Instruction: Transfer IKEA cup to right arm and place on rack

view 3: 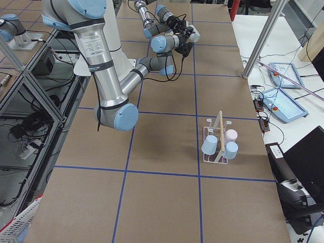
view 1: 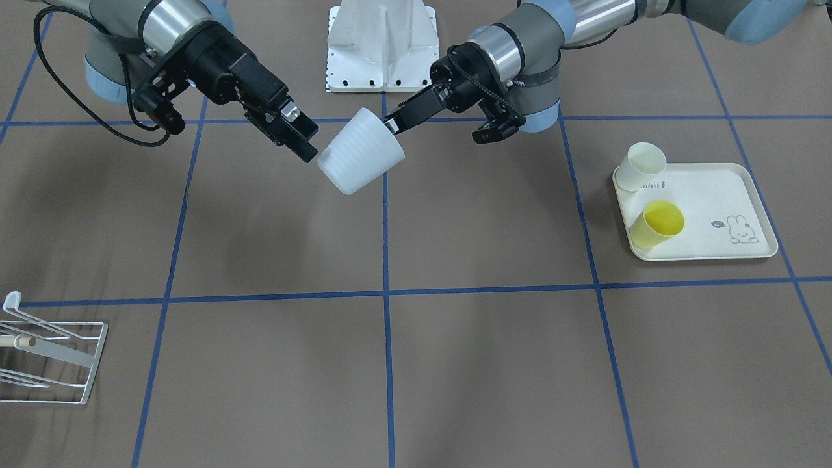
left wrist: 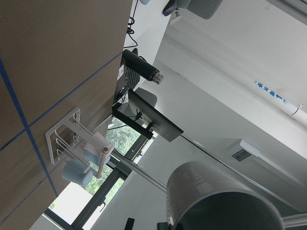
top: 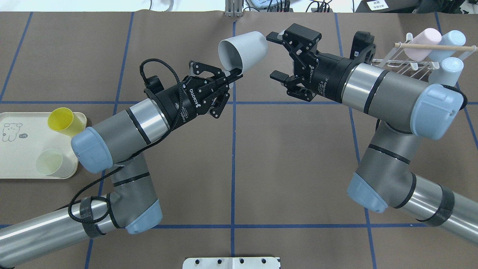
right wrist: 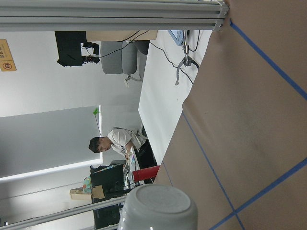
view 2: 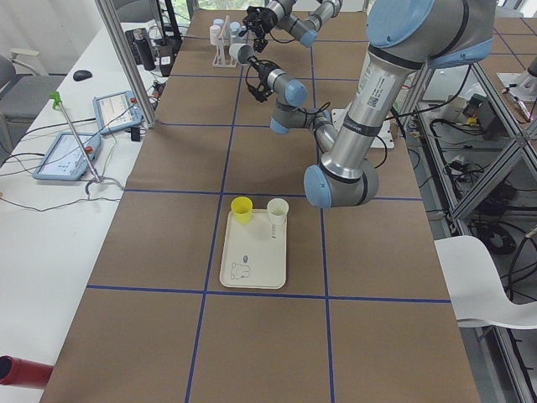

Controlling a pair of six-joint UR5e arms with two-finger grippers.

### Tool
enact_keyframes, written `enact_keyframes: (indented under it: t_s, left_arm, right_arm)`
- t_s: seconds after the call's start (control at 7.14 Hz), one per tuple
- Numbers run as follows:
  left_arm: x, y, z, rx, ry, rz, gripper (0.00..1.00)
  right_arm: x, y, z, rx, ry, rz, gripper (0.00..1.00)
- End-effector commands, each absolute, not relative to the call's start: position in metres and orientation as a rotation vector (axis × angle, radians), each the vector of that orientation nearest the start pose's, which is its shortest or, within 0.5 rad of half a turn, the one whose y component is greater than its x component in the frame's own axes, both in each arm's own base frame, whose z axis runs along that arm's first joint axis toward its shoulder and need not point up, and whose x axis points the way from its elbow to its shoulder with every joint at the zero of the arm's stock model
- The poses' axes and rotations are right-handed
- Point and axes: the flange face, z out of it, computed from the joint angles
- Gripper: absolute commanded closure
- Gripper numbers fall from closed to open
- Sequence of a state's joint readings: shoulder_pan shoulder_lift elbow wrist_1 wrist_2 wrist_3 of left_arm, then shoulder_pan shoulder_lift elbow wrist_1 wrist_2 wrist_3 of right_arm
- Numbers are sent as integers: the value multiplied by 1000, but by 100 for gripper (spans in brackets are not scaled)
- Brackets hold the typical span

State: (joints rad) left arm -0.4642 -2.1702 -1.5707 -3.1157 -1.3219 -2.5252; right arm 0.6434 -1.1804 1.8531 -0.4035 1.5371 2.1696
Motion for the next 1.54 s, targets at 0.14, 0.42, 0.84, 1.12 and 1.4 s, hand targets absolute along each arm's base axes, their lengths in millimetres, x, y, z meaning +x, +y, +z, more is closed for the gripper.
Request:
enact_keyframes:
  t_s: [0.14,0.42,0.84,1.12,1.4]
  left_arm:
    - [471,-392,146,-439,2298,-1041,100]
    - [475,-388,140,-446,2306,-1048,100]
    - [484,-375,132,-465,2314,-1059,100]
    - [484,-375,130,-469,2319,-1057,100]
    - [485,-375,131,-466,2316,-1058,100]
  right_arm:
    - [-350,-433,189,68,-1933,885,0]
    - [-351,-433,190,68,-1932,886,0]
    - [-351,-433,190,68,-1932,886,0]
    - [-351,-433,190,66,-1931,885,1]
    - [-351,-433,190,69,-1931,885,2]
